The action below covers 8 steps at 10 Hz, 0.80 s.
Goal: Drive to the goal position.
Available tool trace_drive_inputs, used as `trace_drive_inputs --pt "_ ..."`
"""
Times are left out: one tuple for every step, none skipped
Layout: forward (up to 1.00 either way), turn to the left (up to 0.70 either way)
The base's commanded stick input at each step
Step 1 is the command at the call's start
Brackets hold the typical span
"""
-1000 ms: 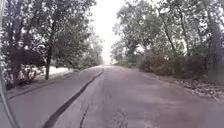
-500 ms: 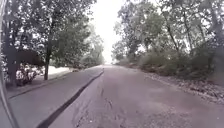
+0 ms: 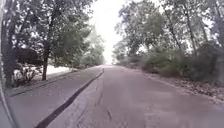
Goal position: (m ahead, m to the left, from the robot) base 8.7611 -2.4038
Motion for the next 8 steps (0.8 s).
trace_drive_inputs --pt "0.70 0.00" --pt "0.70 0.00" --pt "0.70 0.00" --pt "0.70 0.00" --pt "0.70 0.00" --pt "0.70 0.00" --pt "0.70 0.00" --pt "0.70 0.00"
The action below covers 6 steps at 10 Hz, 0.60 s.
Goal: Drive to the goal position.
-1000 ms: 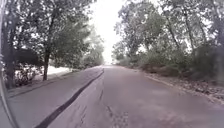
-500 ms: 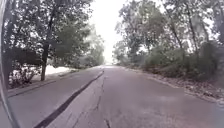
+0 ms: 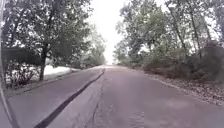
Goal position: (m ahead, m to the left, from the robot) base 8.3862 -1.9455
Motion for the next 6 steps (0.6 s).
trace_drive_inputs --pt "0.70 0.00" --pt "0.70 0.00" --pt "0.70 0.00" --pt "0.70 0.00" --pt "0.70 0.00" --pt "0.70 0.00"
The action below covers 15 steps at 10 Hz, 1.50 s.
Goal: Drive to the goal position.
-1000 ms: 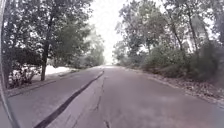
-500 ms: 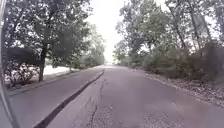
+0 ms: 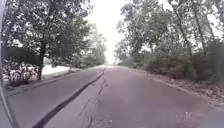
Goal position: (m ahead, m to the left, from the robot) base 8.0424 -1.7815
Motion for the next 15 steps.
trace_drive_inputs --pt "0.70 0.00" --pt "0.70 0.00" --pt "0.70 0.00" --pt "0.70 0.00" --pt "0.70 0.00" --pt "0.70 0.00" --pt "0.70 0.00" --pt "0.70 0.00" --pt "0.70 0.00" --pt "0.70 0.00" --pt "0.70 0.00" --pt "0.70 0.00" --pt "0.70 0.00" --pt "0.70 0.00" --pt "0.70 0.00"
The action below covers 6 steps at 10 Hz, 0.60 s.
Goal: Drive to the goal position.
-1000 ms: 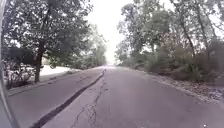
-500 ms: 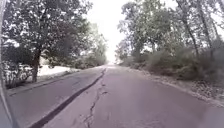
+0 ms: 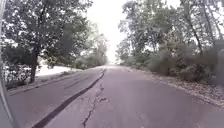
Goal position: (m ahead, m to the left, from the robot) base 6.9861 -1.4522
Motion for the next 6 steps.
trace_drive_inputs --pt "0.70 0.00" --pt "0.70 0.00" --pt "0.70 0.00" --pt "0.70 0.00" --pt "0.70 0.00" --pt "0.70 0.00"
